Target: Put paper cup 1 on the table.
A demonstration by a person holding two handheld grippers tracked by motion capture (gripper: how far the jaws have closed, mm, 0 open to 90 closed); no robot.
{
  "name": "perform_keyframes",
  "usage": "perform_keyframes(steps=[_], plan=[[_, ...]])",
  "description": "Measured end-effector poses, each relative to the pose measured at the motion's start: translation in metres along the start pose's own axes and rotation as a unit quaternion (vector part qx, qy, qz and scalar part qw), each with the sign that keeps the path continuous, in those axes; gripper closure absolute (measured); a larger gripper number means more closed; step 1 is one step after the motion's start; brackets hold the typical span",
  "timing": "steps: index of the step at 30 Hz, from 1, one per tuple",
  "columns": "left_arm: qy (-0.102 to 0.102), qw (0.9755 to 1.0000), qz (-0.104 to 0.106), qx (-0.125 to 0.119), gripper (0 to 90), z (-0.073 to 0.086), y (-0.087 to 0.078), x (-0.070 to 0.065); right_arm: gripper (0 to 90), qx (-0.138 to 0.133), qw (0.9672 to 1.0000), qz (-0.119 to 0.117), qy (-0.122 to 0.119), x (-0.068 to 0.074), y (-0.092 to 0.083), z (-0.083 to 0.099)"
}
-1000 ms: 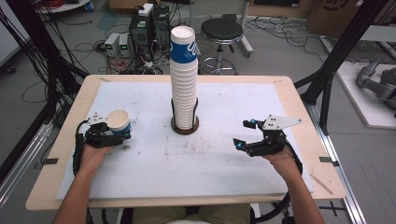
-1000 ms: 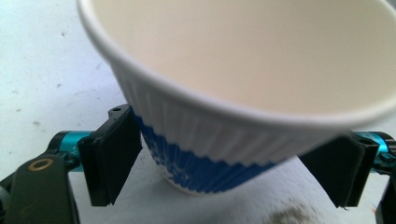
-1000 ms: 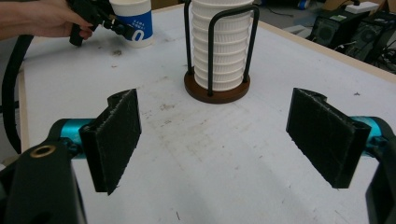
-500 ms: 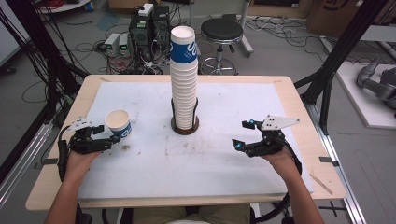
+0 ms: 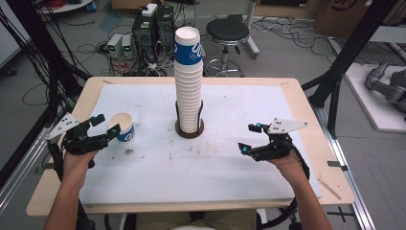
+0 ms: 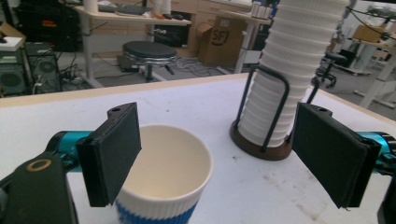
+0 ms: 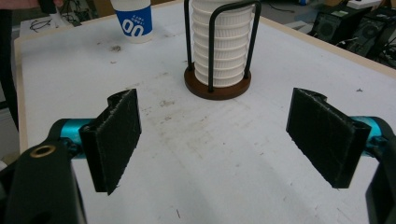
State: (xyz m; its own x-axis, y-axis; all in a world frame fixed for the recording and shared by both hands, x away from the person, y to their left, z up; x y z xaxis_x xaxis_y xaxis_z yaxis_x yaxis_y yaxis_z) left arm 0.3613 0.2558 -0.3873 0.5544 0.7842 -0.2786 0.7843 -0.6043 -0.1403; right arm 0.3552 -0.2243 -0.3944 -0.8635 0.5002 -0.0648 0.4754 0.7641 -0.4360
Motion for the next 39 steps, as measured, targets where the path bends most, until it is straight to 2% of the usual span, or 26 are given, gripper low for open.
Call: perform_keyframes(steps=[8, 16, 24, 30, 33, 39], plan=[[0.013, 0.9984, 0.053, -0.015, 16.1, -0.02, 0.013, -0.027, 18.3, -0.001, 1.0, 0.0, 0.001, -0.001, 0.0, 0.0], [0.019, 0.9959, 0.087, -0.014, 16.1, -0.03, 0.025, -0.05, 18.3, -0.002, 1.0, 0.0, 0.004, -0.001, 0.0, 0.0], [0.024, 0.9948, 0.098, -0.005, 16.1, -0.038, 0.041, -0.062, 18.3, 0.0, 1.0, 0.0, 0.004, -0.001, 0.001, 0.0], [0.018, 0.9939, 0.108, -0.003, 16.1, -0.046, 0.055, -0.069, 18.3, -0.001, 1.0, 0.001, 0.005, -0.002, 0.002, -0.002], [0.024, 0.993, 0.115, 0.001, 16.1, -0.051, 0.062, -0.073, 18.3, -0.003, 1.0, 0.003, 0.004, -0.003, 0.003, -0.005], [0.026, 0.9921, 0.122, -0.004, 16.1, -0.054, 0.07, -0.08, 18.3, -0.002, 1.0, 0.002, 0.003, -0.004, 0.005, -0.008]])
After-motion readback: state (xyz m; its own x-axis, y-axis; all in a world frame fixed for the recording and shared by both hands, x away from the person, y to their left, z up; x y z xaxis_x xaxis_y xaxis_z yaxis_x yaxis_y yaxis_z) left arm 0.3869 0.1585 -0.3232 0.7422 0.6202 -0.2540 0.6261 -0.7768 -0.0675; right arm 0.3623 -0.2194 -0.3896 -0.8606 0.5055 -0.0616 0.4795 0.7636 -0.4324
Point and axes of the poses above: each handheld gripper's, and its own axes: y roughly forward along the jaws, z roughly out of its underside, x roughly to its left, the point moved 6 cm from there along y, roughly forward along the jaws, and after that the axes turned 6 degrees about -y, right-handed, at the moved point
